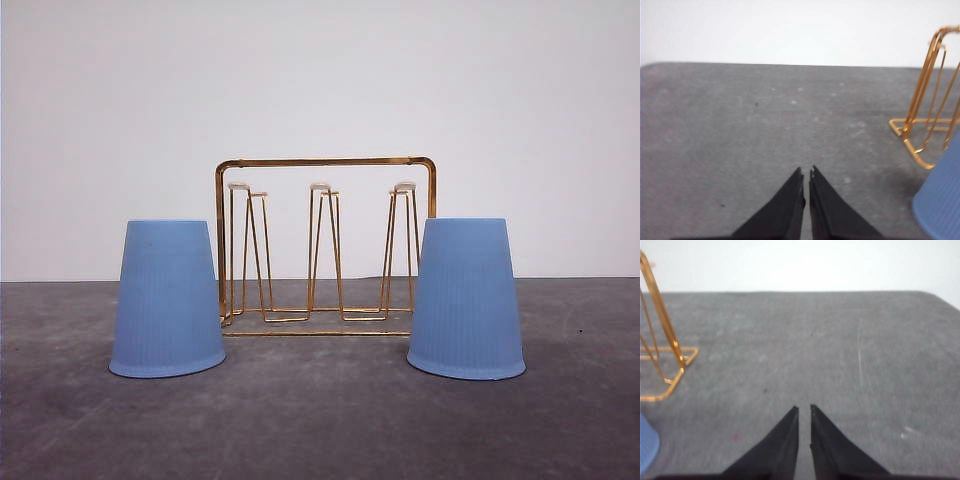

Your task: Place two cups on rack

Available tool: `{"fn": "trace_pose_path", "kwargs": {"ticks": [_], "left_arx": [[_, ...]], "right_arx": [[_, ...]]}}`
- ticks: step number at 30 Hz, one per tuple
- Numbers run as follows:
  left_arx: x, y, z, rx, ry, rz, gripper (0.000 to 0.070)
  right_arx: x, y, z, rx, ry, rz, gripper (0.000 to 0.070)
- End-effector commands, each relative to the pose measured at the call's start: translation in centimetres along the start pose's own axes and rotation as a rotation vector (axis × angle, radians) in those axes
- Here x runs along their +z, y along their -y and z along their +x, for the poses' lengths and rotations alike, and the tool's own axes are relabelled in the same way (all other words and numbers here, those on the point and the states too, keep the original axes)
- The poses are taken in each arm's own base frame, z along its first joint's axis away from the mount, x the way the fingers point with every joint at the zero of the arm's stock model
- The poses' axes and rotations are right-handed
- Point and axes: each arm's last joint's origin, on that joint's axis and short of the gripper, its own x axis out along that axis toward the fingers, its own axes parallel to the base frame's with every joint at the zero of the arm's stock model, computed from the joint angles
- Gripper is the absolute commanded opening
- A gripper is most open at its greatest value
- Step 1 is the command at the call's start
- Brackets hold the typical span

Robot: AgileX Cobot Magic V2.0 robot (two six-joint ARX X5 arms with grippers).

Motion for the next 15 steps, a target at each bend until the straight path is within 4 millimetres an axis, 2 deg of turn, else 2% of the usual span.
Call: {"fn": "trace_pose_path", "kwargs": {"ticks": [1, 3, 6, 11, 15], "left_arx": [[-0.2, 0.0, 0.1, -0.01, 0.015, -0.167, 0.0], [0.2, 0.0, 0.1, -0.018, 0.051, -0.268, 0.0], [1.5, 0.1, -0.2, -0.042, 0.135, -0.364, 0.0], [5.4, 0.3, -1.7, -0.062, 0.224, -0.459, 0.0003], [8.6, 0.6, -3.3, -0.029, 0.14, -0.455, 0.0003]], "right_arx": [[0.3, 0.0, 0.0, 0.007, 0.032, 0.065, 0.0039], [0.8, -0.1, -0.1, 0.014, 0.072, 0.14, 0.0005], [2.4, -0.2, -0.6, 0.024, 0.116, 0.22, 0.0], [6.4, -0.4, -2.8, 0.028, 0.127, 0.248, 0.0], [9.7, -0.6, -4.9, 0.02, 0.081, 0.243, 0.0]]}}
